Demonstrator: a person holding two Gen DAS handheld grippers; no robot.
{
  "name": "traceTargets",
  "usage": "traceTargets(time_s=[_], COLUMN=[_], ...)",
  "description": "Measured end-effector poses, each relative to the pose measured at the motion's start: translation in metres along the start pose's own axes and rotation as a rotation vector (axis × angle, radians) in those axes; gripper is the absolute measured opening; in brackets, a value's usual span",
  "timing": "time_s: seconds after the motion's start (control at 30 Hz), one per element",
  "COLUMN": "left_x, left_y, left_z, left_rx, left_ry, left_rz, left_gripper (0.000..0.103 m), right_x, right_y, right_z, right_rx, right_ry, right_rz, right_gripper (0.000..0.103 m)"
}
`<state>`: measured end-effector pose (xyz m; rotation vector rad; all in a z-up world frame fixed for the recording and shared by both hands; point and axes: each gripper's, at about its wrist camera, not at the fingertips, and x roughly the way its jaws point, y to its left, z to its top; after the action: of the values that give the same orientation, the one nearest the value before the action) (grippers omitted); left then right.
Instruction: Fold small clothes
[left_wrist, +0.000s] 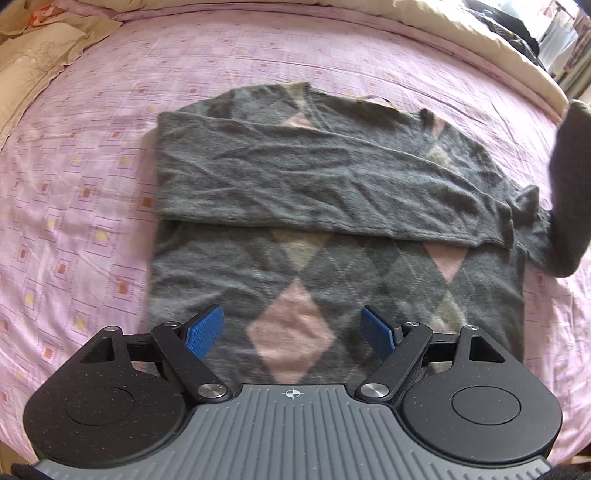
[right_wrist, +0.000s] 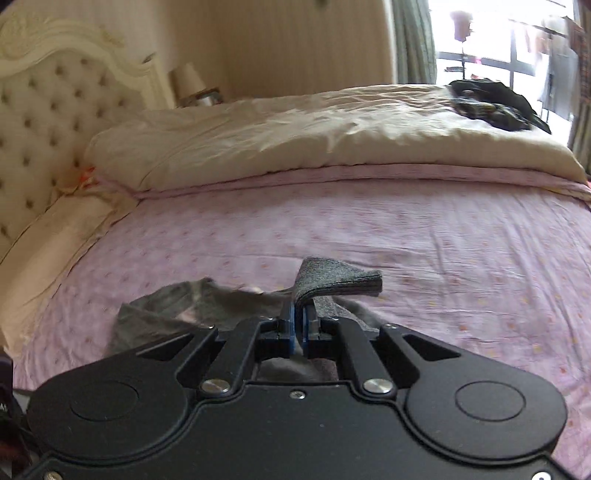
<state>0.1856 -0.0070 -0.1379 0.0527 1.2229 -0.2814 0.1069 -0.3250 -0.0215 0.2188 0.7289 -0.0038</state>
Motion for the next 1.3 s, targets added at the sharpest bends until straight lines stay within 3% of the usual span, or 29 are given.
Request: traceTargets(time_s=[0.1,0.23,0.37,0.43,0.5,0.87,1.03,1.27,1.3], left_x=[-0.001,0.001,0.006,0.008,0.011,0.040,0.057,0.072,0.073], left_y=[0.018,0.036,0.045,0.045,0.042,-0.014,-0.030,-0.041,-0.042], left_z=[0.000,0.001,0.003,0.004,0.007,0.021,0.018,0.023,0.025], left_rx=[-0.007,-0.008,-0.003,-0.002,0.002,0.093,0.086,0.058,0.049], left_ry=[0.000,0.006,0.012,0.011,0.011,0.020,0.028,0.001,-0.005], left_rz=[0.005,0.007,-0.005,-0.019,-0.032,-0.134,-0.167,-0.164,-0.154], left_gripper=[0.080,0.080,0.080,0.080,0.080,0.080,0.080,0.078,0.071], right_x=[0.029,0.065,0.085,0.085,0.081,0.065,0.056,0.055,0.056], right_y=[0.041,0.086,0.120,0.130,0.135,0.068,0.043,0.024,0.023], right_z=[-0.020,-0.060,-0.099,-0.112,-0.121,-0.126,-0.126,-0.130,-0.131], right_rx=[-0.072,-0.172,-0.273,-0.330,-0.376,-0.226,-0.194,-0.167,-0.163], right_ry=[0.065,0.172,0.275,0.305,0.316,0.378,0.387,0.405,0.408], right_rz=[0.060,0.071,0.086,0.118,0.142,0.056,0.039,0.042,0.041], right_gripper=[0.009,0.009,0.016,0.022,0.042,0.045,0.046,0.047,0.050])
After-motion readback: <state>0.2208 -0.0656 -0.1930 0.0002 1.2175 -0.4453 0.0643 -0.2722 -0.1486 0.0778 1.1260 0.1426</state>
